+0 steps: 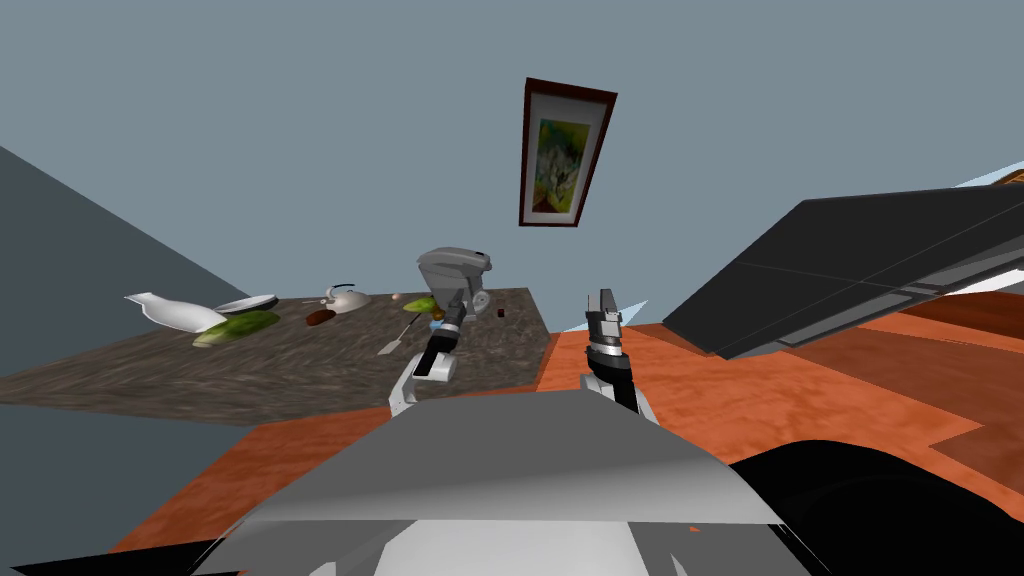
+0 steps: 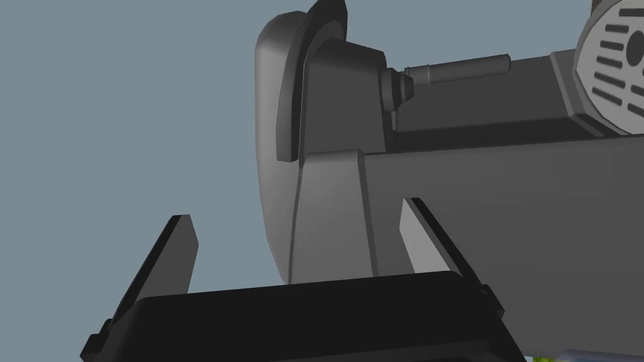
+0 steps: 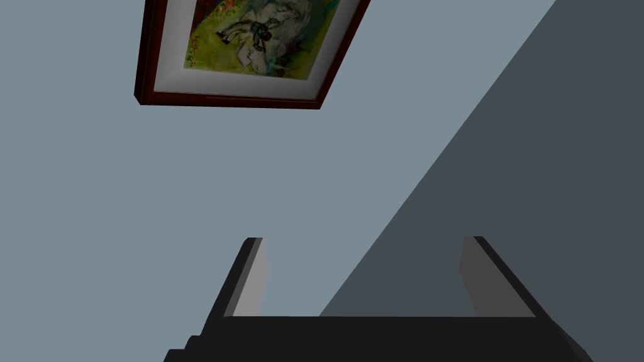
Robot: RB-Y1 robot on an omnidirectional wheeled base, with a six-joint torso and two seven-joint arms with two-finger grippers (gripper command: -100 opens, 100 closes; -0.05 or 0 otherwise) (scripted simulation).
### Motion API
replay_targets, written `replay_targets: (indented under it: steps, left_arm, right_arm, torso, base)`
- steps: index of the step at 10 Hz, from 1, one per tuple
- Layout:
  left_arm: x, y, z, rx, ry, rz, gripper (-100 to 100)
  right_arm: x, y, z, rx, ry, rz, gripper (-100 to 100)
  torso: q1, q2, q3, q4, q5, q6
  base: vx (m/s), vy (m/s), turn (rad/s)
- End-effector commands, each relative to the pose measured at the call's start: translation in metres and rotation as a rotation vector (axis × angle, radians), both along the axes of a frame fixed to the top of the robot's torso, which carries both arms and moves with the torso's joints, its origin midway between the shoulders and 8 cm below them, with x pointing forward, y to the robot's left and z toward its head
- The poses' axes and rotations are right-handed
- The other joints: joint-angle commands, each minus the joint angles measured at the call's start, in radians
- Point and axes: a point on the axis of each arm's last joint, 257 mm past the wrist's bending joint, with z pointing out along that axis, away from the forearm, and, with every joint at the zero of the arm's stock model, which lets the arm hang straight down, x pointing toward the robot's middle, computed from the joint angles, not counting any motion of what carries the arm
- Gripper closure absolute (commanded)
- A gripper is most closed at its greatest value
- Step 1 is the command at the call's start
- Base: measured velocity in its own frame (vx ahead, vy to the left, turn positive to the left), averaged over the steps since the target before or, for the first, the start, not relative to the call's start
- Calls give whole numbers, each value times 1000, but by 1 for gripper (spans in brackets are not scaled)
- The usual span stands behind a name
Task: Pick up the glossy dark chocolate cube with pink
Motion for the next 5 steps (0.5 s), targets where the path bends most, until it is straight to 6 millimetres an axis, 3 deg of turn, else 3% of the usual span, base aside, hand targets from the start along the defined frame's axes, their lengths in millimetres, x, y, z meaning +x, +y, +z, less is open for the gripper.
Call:
replay_targets:
  steps: [1, 5]
  left_arm:
    - [6, -4, -10, 11, 44, -1, -100]
    - [35, -20, -41, 55, 156, -17, -100]
  right_arm:
    - [0, 0, 0, 0, 0, 0, 0]
    - [0, 0, 0, 0, 0, 0, 0]
  torso:
    - [0, 0, 0, 0, 0, 0]
    - [0, 0, 0, 0, 0, 0]
  base:
    - [-1, -23, 6]
    - [-1, -21, 10]
